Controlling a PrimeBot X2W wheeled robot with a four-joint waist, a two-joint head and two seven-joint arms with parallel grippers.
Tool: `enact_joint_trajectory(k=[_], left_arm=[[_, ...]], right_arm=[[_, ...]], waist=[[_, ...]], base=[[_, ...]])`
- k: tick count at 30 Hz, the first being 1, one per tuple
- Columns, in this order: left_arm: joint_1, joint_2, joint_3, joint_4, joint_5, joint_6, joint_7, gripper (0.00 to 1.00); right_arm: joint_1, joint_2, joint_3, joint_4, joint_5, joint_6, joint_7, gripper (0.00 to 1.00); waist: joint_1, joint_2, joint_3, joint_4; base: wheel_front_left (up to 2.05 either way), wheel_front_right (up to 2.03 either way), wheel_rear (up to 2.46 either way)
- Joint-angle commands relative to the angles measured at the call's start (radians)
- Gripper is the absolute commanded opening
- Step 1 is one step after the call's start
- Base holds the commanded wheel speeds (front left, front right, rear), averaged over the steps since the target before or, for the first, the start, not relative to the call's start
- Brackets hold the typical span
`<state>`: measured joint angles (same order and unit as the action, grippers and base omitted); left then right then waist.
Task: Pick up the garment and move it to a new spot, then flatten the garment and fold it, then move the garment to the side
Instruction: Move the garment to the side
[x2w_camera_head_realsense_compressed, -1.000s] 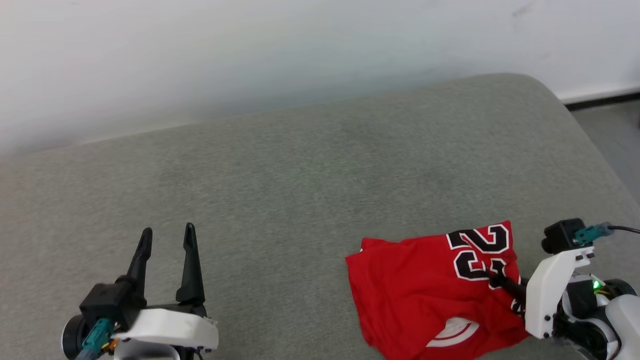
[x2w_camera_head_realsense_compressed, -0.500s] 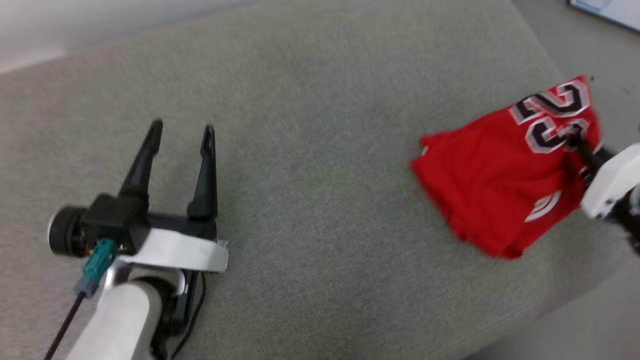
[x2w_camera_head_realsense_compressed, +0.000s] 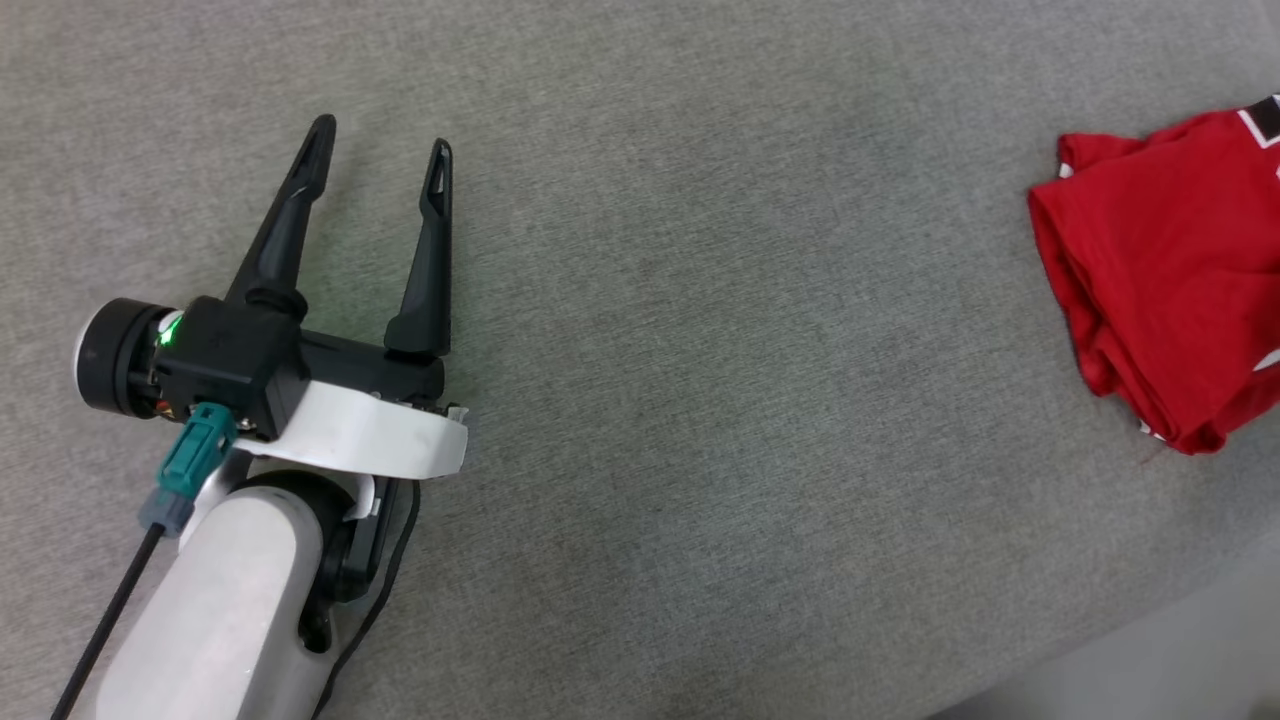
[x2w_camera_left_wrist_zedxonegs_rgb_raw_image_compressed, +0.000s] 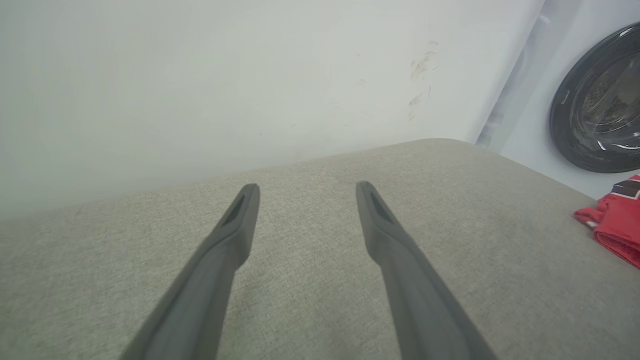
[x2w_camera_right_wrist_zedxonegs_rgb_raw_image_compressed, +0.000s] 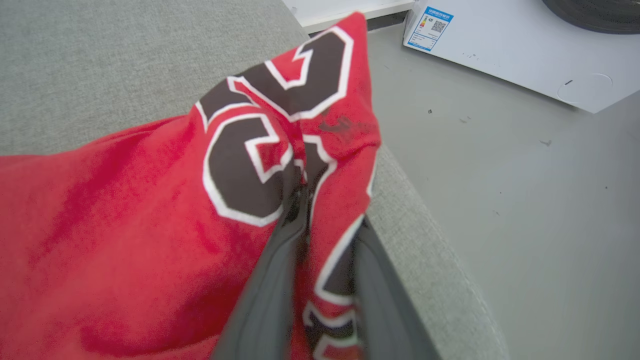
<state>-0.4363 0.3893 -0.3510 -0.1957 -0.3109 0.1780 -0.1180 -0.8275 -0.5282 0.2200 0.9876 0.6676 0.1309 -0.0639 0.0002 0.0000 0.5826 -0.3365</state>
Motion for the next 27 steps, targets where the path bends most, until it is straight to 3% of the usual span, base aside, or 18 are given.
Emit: enact_joint_trajectory(k=[1,6,12,19,27], left_arm=[[-0.009,-0.005,-0.004,0.005,-0.001,-0.003,-0.007,1.00],[0.026,-0.020,-0.008,0.036,-0.018,0.003,-0.034,1.00],[0.097,-0.052,-0.004,0.092,-0.058,0.011,-0.086,1.00],[0.232,-0.096,0.029,0.154,-0.108,0.036,-0.132,1.00],[0.381,-0.107,0.069,0.193,-0.113,0.063,-0.146,1.00]], right_arm=[[-0.026,0.003,0.001,0.034,-0.013,-0.001,-0.032,1.00],[-0.048,-0.023,0.008,0.097,-0.052,-0.001,-0.132,1.00],[0.018,-0.035,0.014,0.023,-0.066,-0.001,-0.193,1.00],[0.211,0.004,0.009,-0.201,-0.112,-0.001,-0.199,1.00],[0.474,0.115,-0.040,-0.447,-0.176,-0.001,-0.198,1.00]], waist=[[-0.0002,0.0000,0.001,0.014],[-0.0002,0.0000,-0.053,0.027],[-0.0002,0.0000,-0.171,0.059],[-0.0002,0.0000,-0.339,0.120],[-0.0002,0.0000,-0.481,0.212]], base=[[0.00,0.00,0.00],[0.00,0.00,0.00],[0.00,0.00,0.00],[0.00,0.00,0.00],[0.00,0.00,0.00]])
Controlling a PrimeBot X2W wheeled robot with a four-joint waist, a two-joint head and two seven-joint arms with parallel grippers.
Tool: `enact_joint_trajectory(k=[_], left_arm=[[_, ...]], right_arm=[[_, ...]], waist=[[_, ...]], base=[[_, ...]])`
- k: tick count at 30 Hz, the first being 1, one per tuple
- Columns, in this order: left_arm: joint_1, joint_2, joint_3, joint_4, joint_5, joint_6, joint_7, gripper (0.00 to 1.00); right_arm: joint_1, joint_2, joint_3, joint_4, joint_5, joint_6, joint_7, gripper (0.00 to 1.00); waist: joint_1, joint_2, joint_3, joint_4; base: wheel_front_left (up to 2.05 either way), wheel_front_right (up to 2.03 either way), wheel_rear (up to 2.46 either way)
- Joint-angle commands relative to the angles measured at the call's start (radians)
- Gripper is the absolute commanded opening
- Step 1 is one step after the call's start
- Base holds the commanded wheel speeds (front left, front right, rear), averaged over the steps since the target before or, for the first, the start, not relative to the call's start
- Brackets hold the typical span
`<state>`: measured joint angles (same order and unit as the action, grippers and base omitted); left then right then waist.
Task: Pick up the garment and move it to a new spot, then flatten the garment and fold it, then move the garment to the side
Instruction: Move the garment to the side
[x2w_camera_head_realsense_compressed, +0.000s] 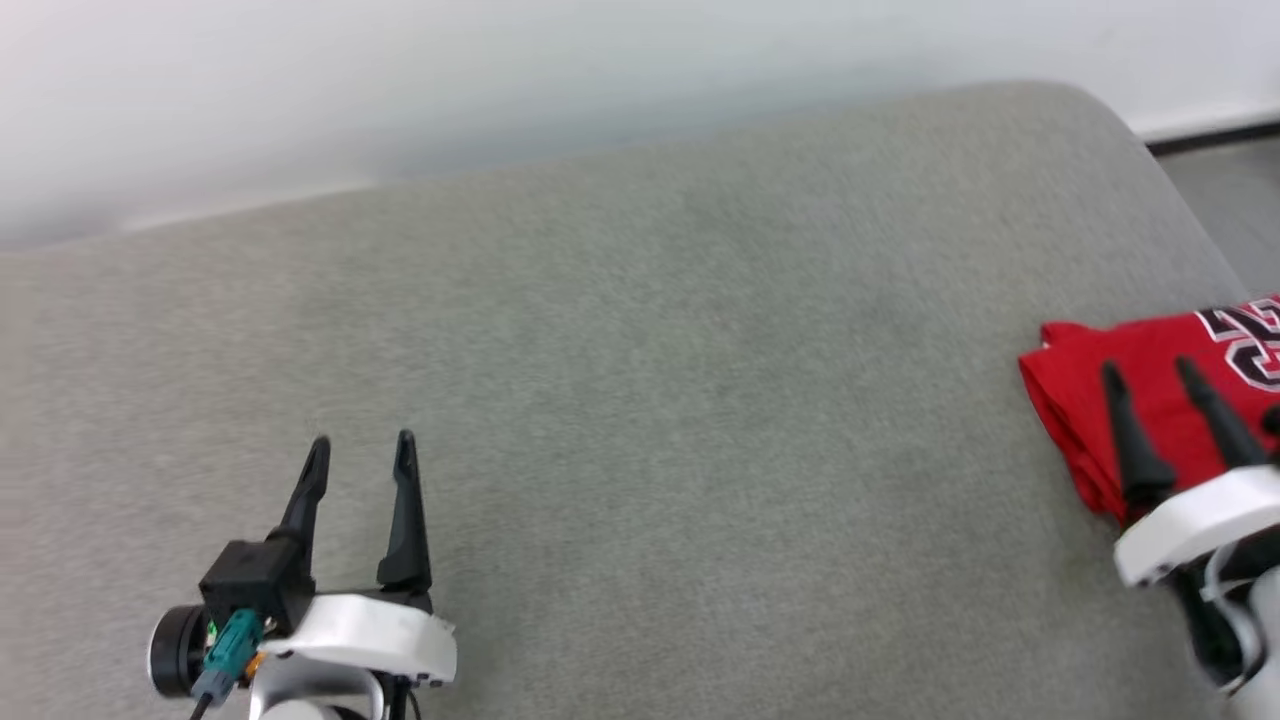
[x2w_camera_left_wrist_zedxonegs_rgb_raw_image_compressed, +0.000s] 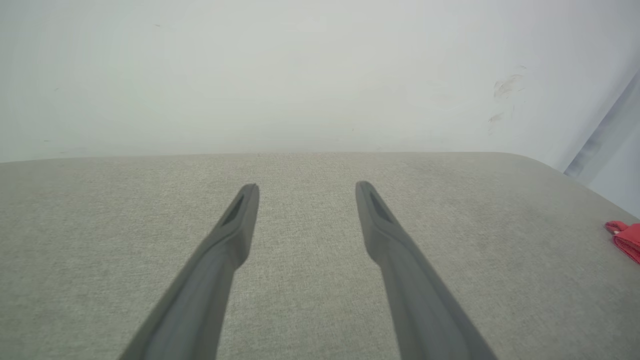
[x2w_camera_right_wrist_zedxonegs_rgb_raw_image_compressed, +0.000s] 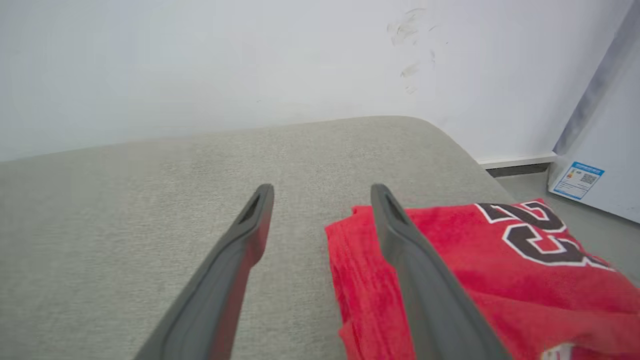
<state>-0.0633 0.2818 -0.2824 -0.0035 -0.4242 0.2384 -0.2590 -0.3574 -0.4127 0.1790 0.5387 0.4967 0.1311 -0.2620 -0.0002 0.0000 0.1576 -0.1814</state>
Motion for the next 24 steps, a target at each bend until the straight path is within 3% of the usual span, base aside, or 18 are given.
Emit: enact_joint_trajectory(k=[1,13,24], left_arm=[[0.021,-0.001,0.005,0.002,-0.002,0.005,-0.005,1.00],[0.144,0.021,0.071,0.005,-0.013,0.010,-0.007,1.00],[0.179,0.003,0.068,0.021,0.006,0.003,-0.007,1.00]], right_arm=[[0.029,0.019,-0.007,-0.027,-0.010,-0.001,0.005,1.00],[0.286,0.196,-0.118,-0.377,-0.176,-0.001,0.157,1.00],[0.447,0.273,-0.188,-0.633,-0.259,-0.001,0.291,1.00]], waist=[[0.0002,0.0000,-0.068,0.070],[0.0002,0.0000,-0.167,0.154],[0.0002,0.0000,-0.199,0.156]], base=[[0.00,0.00,0.00],[0.00,0.00,0.00],[0.00,0.00,0.00]])
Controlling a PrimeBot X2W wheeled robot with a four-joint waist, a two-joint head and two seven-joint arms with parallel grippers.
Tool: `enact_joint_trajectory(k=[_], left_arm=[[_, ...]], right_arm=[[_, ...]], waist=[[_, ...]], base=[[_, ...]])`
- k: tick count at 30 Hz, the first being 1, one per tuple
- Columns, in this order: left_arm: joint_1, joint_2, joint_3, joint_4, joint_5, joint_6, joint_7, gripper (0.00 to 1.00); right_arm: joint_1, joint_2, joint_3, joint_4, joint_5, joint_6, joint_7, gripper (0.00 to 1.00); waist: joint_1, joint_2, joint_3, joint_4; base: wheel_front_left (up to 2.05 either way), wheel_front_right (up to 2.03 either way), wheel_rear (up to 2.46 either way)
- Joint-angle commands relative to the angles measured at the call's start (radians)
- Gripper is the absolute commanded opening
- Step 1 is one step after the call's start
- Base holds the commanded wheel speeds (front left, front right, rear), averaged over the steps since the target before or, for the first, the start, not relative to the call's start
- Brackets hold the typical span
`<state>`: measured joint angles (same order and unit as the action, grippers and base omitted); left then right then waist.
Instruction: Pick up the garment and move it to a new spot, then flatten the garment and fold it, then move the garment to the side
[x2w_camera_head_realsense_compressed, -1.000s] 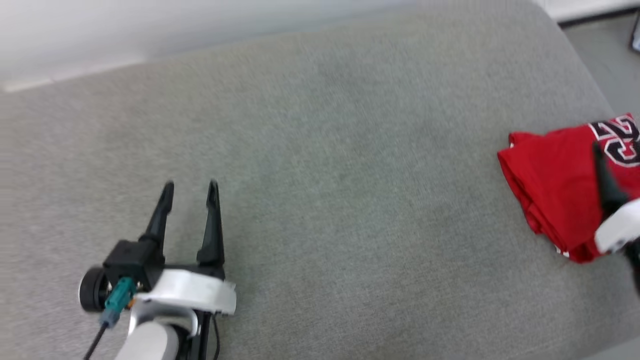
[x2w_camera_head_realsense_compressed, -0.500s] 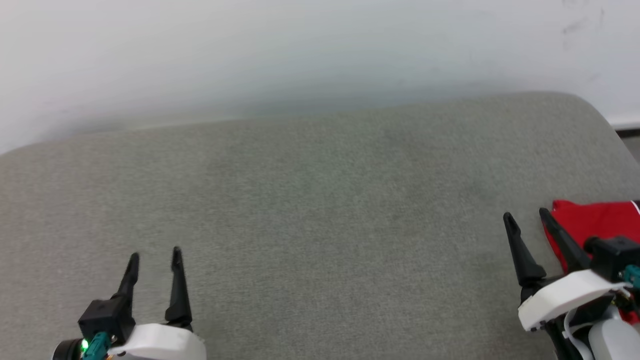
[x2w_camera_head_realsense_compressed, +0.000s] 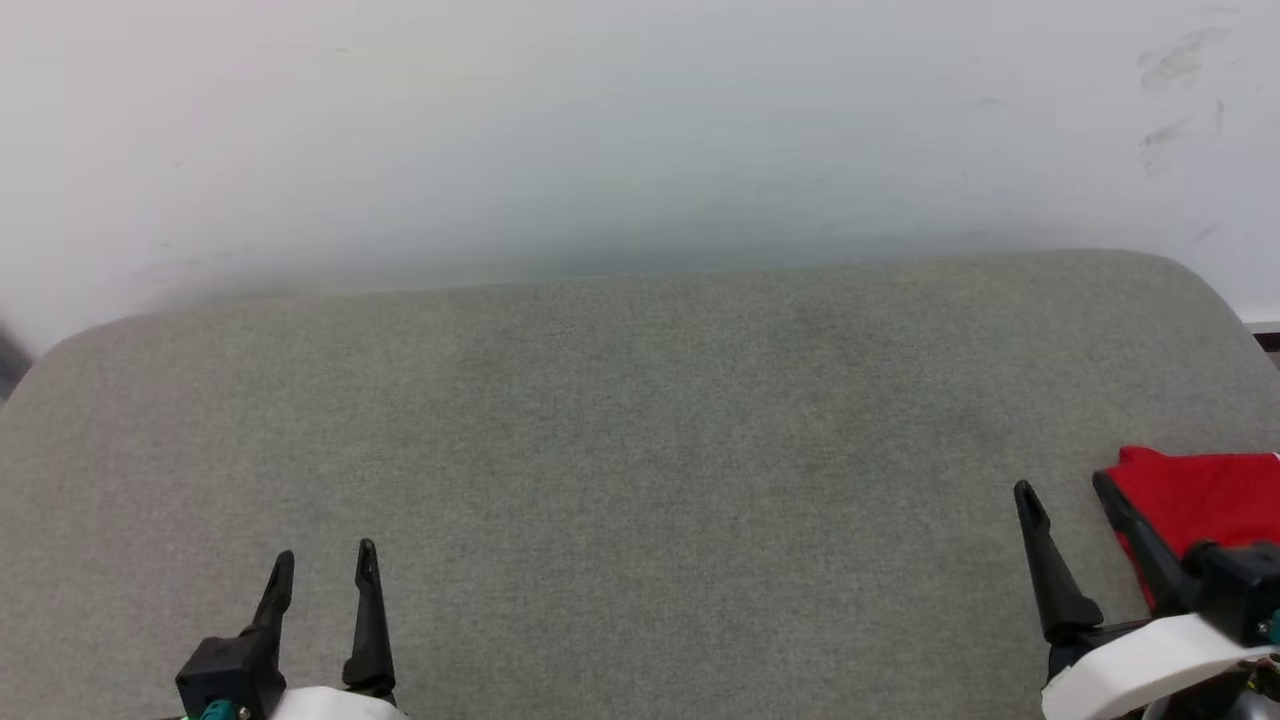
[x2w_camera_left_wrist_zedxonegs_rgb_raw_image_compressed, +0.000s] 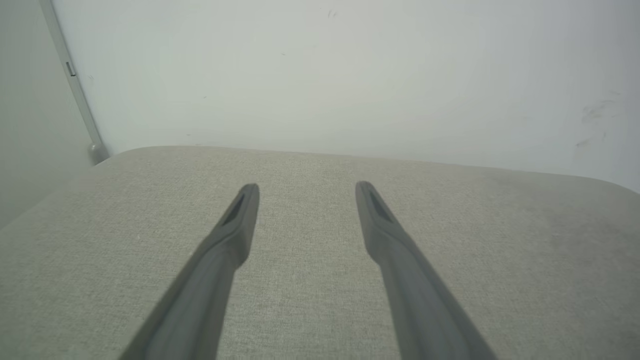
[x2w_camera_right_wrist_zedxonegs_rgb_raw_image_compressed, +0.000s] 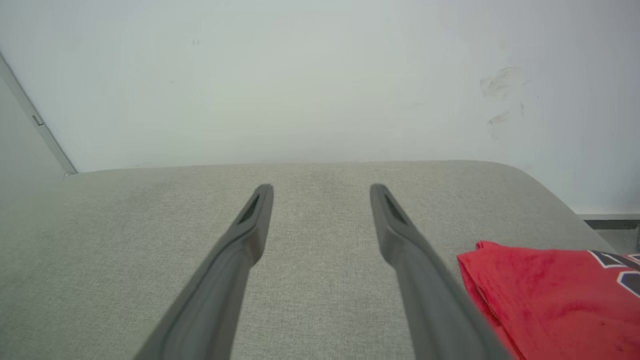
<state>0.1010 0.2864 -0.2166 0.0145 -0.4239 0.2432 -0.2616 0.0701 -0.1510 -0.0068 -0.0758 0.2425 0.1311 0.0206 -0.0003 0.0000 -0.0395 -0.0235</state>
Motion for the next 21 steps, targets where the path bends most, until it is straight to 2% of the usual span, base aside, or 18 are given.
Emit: enact_joint_trajectory(k=[1,21], left_arm=[[0.016,-0.002,0.001,0.005,0.008,-0.004,-0.004,1.00],[0.001,-0.019,-0.006,0.021,0.021,-0.015,-0.004,1.00]], right_arm=[[0.022,0.009,-0.001,-0.033,-0.013,-0.001,0.012,1.00],[0.036,0.022,-0.010,-0.080,-0.004,-0.001,0.054,1.00]], waist=[[0.0003,0.0000,-0.003,-0.003],[0.0003,0.0000,0.000,-0.005]], base=[[0.00,0.00,0.00],[0.00,0.00,0.00]])
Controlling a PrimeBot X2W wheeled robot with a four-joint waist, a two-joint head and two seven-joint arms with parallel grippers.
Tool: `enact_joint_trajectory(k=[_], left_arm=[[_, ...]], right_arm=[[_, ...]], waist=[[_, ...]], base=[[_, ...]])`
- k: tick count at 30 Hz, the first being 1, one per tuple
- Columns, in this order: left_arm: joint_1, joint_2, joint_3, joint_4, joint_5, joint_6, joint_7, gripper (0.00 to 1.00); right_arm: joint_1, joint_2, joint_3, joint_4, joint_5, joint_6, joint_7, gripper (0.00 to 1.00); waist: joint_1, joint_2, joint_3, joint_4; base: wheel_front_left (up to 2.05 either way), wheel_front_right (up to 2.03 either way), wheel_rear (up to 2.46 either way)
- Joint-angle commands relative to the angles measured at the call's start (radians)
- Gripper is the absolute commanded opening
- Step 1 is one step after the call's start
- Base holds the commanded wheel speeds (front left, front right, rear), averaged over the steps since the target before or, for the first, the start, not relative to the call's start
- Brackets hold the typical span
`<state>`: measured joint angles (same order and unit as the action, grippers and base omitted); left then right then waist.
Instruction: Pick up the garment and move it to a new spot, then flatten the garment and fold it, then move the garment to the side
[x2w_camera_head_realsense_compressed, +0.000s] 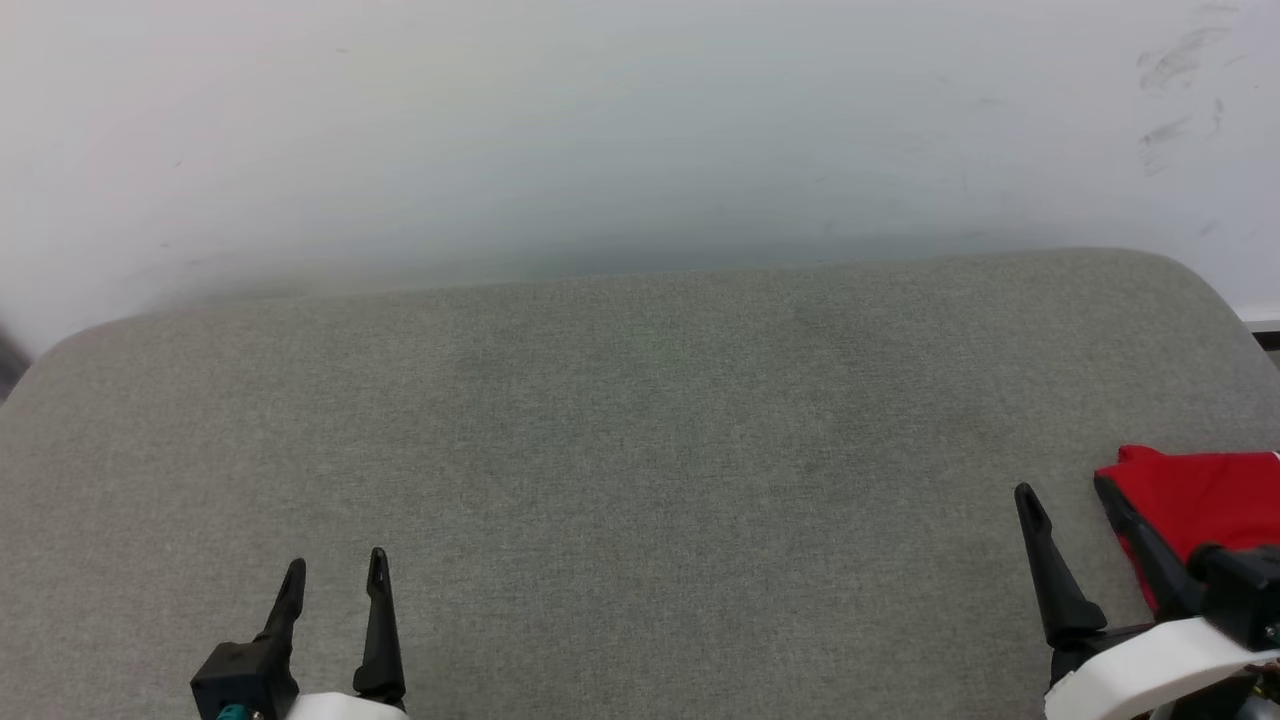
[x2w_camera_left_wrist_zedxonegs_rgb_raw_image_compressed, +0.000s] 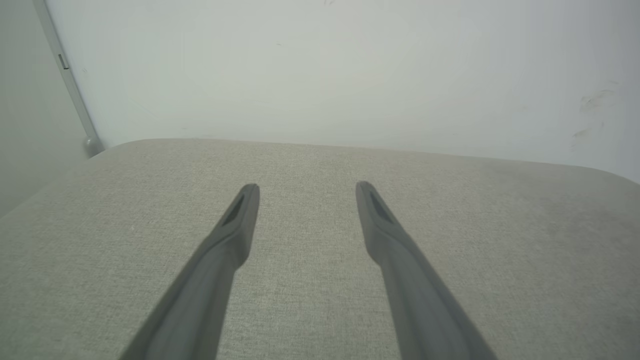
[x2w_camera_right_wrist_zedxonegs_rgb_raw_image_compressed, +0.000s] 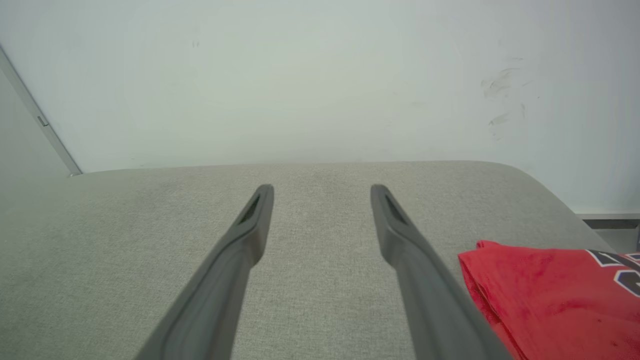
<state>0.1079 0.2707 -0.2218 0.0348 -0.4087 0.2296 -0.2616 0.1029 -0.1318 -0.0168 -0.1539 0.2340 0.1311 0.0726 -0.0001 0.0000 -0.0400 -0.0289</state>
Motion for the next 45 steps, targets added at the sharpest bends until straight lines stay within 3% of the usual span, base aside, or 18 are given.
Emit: enact_joint_trajectory(k=[1,2,5,24,45], left_arm=[[-0.007,-0.004,-0.001,0.002,0.006,-0.003,-0.004,1.00],[0.000,-0.001,-0.001,0.000,0.000,-0.001,0.001,0.00],[0.008,-0.009,-0.002,0.019,-0.015,-0.005,0.007,0.00],[-0.056,-0.055,0.077,0.073,-0.348,-0.101,0.096,0.00],[-0.106,-0.096,0.143,0.113,-0.604,-0.177,0.170,0.00]], right_arm=[[0.003,-0.001,0.000,-0.002,-0.002,-0.001,0.004,1.00],[0.000,0.000,0.000,0.001,0.003,0.000,0.002,0.00],[0.004,0.004,0.002,0.027,0.019,0.000,0.002,0.00],[-0.058,0.022,-0.022,0.126,0.390,0.000,0.011,0.00],[-0.104,0.038,-0.042,0.204,0.678,0.000,0.018,0.00]], waist=[[0.0001,0.0000,0.000,0.000],[0.0001,0.0000,0.000,0.000],[0.0001,0.0000,0.001,0.000],[0.0001,0.0000,0.008,0.005],[0.0001,0.0000,0.015,0.010]], base=[[0.00,0.00,0.00],[0.00,0.00,0.00],[0.00,0.00,0.00],[0.00,0.00,0.00],[0.00,0.00,0.00]])
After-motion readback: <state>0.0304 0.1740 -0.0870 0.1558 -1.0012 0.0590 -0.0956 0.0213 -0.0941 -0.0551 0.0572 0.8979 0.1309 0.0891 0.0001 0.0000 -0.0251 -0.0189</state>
